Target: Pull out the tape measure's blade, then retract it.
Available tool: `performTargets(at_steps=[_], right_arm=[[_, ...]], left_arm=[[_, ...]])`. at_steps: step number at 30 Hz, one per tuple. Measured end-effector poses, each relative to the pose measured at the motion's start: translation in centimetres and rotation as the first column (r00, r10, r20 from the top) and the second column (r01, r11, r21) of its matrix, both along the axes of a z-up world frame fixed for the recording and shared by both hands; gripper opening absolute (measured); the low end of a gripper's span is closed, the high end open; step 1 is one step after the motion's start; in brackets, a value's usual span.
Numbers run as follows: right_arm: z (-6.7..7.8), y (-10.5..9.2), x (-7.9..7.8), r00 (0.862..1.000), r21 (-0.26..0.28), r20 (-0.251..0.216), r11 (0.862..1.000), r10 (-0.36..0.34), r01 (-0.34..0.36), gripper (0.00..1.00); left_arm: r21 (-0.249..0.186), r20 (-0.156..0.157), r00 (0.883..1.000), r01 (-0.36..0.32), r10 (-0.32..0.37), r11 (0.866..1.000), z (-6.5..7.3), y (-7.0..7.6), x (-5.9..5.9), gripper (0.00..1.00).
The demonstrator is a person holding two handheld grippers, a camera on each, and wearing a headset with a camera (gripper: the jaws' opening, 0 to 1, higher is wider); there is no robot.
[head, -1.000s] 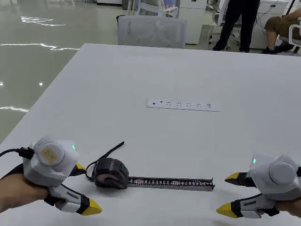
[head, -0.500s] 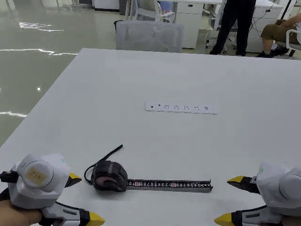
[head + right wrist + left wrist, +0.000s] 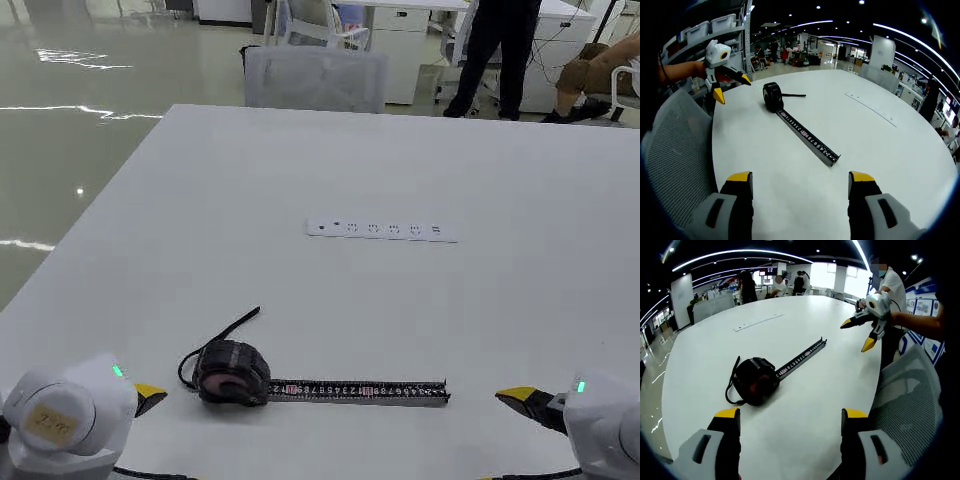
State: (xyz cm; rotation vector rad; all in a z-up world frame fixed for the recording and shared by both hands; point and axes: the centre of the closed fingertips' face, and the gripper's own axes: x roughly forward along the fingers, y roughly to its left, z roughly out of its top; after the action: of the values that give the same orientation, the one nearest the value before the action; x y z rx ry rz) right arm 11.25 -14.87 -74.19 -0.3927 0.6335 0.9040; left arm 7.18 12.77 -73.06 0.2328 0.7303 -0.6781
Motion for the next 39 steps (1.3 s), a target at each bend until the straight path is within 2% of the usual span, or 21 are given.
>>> performTargets(at_steps=[1,6,11,19,23,28,30,39], right_arm=[[0.3,0.2,-0.2,1.000,0.018,-0.001,1.000,-0.009,0.009,0.81],[0.8,0.4,-0.4,0.999,0.036,0.024,0.999,-0.036,0.035,0.85],[1.3,0.4,-0.9,0.997,0.051,0.036,0.997,-0.066,0.064,0.88],[1.5,0.4,-1.7,0.993,0.079,0.038,0.991,-0.113,0.110,0.92],[1.7,0.7,-2.0,0.988,0.106,0.040,0.984,-0.147,0.142,0.95],[1.7,1.2,-2.5,0.986,0.115,0.037,0.981,-0.160,0.155,0.97],[1.7,1.5,-2.8,0.986,0.121,0.037,0.980,-0.162,0.156,0.98],[1.7,2.5,-3.2,0.981,0.135,0.037,0.974,-0.188,0.182,1.00]], left_arm=[[0.000,0.008,1.000,-0.004,0.004,1.000,0.3,-0.1,-0.1,0.81],[-0.015,0.038,0.999,-0.028,0.028,0.999,0.9,-0.6,-0.4,0.85],[-0.024,0.060,0.996,-0.066,0.067,0.998,1.0,-0.4,-0.5,0.93],[-0.030,0.082,0.993,-0.084,0.086,0.996,1.3,-0.6,-0.9,0.97],[-0.047,0.110,0.988,-0.106,0.110,0.993,2.0,-0.4,-0.9,0.99],[-0.054,0.113,0.986,-0.118,0.124,0.992,1.7,0.0,-0.9,0.99],[-0.054,0.116,0.985,-0.120,0.126,0.991,2.2,-0.6,-1.2,0.99],[-0.072,0.139,0.977,-0.150,0.159,0.986,2.5,-0.7,-1.3,0.99]])
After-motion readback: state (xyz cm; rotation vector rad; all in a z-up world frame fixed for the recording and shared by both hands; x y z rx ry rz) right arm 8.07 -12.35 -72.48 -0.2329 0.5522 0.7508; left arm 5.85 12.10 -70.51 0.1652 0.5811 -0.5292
